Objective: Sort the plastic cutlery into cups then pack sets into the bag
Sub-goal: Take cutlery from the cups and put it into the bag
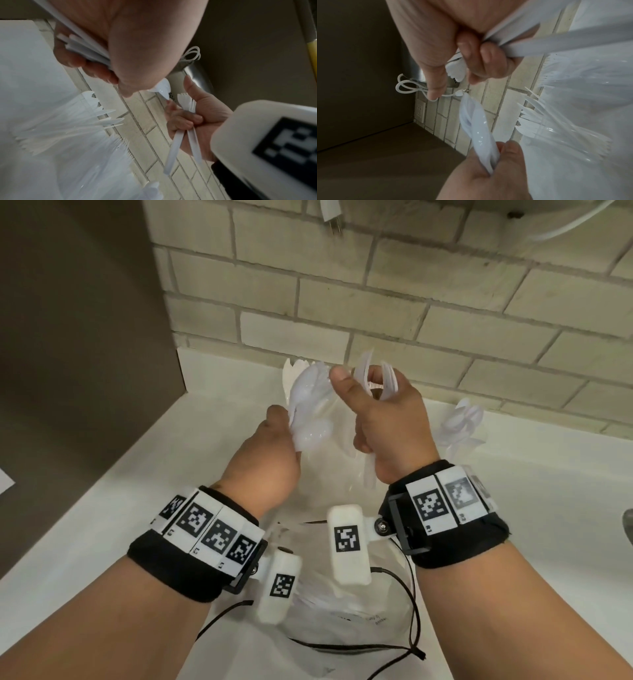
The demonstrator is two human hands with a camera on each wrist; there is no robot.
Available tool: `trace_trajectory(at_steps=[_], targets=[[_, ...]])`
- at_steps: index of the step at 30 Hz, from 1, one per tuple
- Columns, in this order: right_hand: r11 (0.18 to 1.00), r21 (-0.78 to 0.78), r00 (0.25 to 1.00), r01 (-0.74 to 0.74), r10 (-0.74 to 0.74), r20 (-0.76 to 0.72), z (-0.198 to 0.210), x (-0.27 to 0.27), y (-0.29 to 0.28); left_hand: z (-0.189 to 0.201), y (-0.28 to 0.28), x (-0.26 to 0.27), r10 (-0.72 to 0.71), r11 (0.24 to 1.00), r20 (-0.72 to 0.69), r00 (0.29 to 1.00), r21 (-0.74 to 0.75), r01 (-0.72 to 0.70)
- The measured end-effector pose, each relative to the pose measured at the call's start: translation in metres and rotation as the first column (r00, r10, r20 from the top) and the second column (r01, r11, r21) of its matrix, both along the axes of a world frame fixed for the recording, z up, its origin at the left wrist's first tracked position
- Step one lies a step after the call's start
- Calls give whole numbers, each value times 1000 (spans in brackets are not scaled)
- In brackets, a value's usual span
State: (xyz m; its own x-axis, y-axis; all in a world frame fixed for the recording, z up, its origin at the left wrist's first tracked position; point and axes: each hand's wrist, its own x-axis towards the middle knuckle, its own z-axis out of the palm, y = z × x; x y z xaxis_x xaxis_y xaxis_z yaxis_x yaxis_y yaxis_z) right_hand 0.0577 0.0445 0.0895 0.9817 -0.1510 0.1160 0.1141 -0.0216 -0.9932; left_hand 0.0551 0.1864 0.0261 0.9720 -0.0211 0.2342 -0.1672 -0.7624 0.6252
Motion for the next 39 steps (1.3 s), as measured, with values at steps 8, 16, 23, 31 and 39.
trace_trajectory(at_steps=[8, 16, 23, 31, 39], targets=[[997, -56, 999, -51, 50, -15, -9, 5, 2, 2, -3, -3, -60, 989, 42, 997, 141, 54], [996, 19, 994, -86, 87, -62, -4, 3, -5, 1, 4, -1, -221, 964, -22, 975, -157, 214], [995, -12, 994, -97, 96, -45, 3, -3, -8, 4, 3, -1, -278, 929, -73, 958, -272, 249], [955, -227, 966, -191, 224, 128, 2, -10, -18, 3, 5, 1, -193, 959, -5, 981, -212, 188], [946, -306, 973, -108, 164, 162, -6, -4, -24, 2, -1, 0, -163, 971, 12, 987, -174, 162]])
